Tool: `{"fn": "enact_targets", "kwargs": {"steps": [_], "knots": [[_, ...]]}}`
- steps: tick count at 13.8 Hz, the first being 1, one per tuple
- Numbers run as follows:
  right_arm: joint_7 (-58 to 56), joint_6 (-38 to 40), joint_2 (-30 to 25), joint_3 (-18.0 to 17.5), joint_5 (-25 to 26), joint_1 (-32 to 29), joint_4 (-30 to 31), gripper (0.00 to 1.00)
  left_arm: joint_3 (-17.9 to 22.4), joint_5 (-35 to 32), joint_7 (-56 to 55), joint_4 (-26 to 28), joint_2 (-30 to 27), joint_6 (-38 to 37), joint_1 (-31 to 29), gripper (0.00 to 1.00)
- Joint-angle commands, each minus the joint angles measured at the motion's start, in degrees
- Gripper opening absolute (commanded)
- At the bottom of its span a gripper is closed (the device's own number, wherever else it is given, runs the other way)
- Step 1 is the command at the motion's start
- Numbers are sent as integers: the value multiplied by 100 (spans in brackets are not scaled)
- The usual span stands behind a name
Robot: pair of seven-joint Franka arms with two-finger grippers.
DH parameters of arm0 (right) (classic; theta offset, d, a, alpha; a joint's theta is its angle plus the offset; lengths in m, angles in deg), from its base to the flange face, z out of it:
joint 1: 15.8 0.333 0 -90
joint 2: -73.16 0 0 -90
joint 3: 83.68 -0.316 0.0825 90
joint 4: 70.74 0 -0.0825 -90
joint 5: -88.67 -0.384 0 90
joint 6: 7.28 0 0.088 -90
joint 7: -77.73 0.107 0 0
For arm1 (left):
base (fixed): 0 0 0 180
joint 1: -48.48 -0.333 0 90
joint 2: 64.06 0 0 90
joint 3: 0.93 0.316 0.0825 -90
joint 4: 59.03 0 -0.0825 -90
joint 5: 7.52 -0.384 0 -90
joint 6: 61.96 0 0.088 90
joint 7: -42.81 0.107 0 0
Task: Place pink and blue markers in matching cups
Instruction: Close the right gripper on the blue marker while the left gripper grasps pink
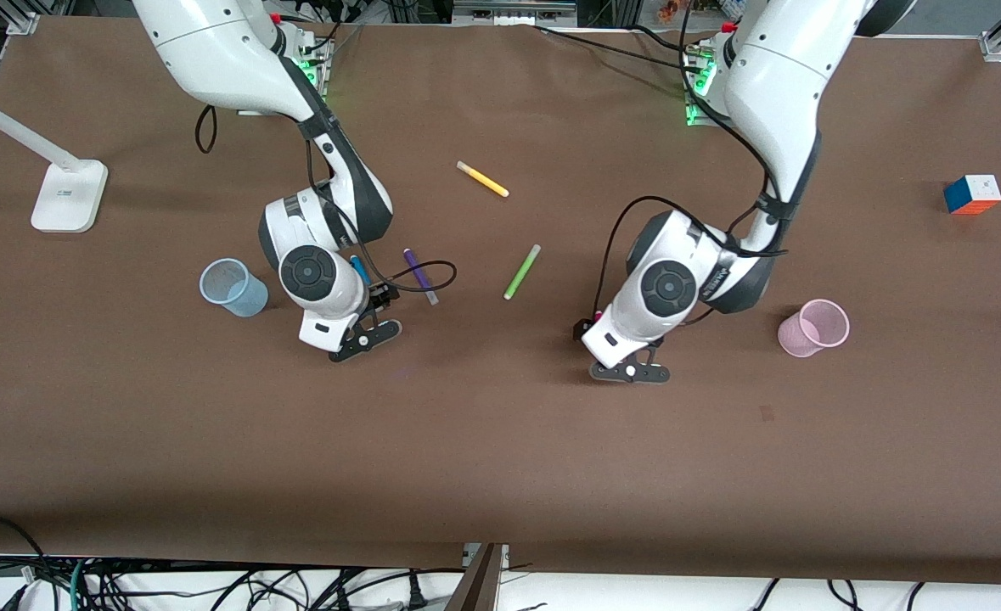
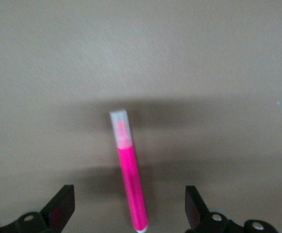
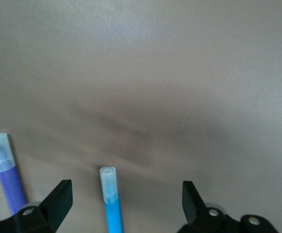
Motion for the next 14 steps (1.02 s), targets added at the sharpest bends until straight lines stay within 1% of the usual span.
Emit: {"fn": "enact_targets", "kwargs": {"steps": [1,2,3,4,5,6,7,8,9,10,12,14], "knots": [[13,-420,-90,-21,-111,72,423,100,62,-256,-154,276,25,394,101,100],[13,-534,-90,-39,-111,81,494,97,62,-257,-162,381,43,604,101,100],[13,-587,-90,-39,-111,99,529,88,62,-257,-163,443,52,676,83,100],[13,-588,-99,-39,-111,107,547,70,62,-257,-145,452,43,686,57,93],[13,-553,-108,-48,-111,108,547,44,62,-257,-145,444,43,686,57,75],[13,-535,-116,-48,-111,108,547,29,62,-257,-162,418,43,694,83,72],[13,-518,-117,-48,-111,108,547,15,62,-257,-154,417,52,712,92,69],[13,-517,-108,-48,-111,108,547,5,62,-257,-154,417,52,738,92,69],[13,-526,-108,-48,-111,108,547,2,62,-257,-154,409,52,834,92,69],[13,-535,-108,-48,-111,108,547,1,62,-257,-145,365,52,931,83,69],[13,-535,-99,-48,-111,108,556,0,79,-257,-84,312,95,1159,66,70],[-101,-457,-300,-31,-111,73,486,0,88,-257,-92,312,131,1239,74,70]]}}
